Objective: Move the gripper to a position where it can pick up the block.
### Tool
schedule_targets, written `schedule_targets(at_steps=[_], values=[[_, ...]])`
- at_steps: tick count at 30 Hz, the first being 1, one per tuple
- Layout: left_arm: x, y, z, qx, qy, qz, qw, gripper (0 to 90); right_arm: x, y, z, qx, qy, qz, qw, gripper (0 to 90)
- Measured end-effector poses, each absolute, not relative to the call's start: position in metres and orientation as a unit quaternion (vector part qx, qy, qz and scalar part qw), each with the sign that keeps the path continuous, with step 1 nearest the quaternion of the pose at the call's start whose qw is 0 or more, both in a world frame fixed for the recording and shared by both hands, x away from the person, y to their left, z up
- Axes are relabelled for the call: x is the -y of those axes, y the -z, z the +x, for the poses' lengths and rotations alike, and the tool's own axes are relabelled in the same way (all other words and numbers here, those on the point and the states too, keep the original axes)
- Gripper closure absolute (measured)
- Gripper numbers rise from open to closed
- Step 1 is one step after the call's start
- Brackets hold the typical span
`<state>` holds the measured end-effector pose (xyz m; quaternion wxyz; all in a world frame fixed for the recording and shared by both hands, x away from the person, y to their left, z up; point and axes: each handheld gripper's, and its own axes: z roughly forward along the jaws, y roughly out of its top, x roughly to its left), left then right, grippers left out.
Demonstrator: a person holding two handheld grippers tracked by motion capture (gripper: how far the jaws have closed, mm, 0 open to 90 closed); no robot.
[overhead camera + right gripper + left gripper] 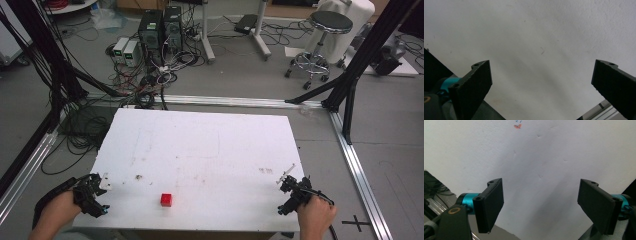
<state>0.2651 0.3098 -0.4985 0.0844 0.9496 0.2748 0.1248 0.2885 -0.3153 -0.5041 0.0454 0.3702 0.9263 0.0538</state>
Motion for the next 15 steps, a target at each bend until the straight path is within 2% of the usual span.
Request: schedule_targets(at_steps=[15], values=[[-0.3108, 0.4975, 0.2656, -0.276, -0.128, 0.949, 0.088, 21.4, 0.3153, 0.5040, 0.2878, -0.926, -0.057, 0.371, 0.042, 2.2]])
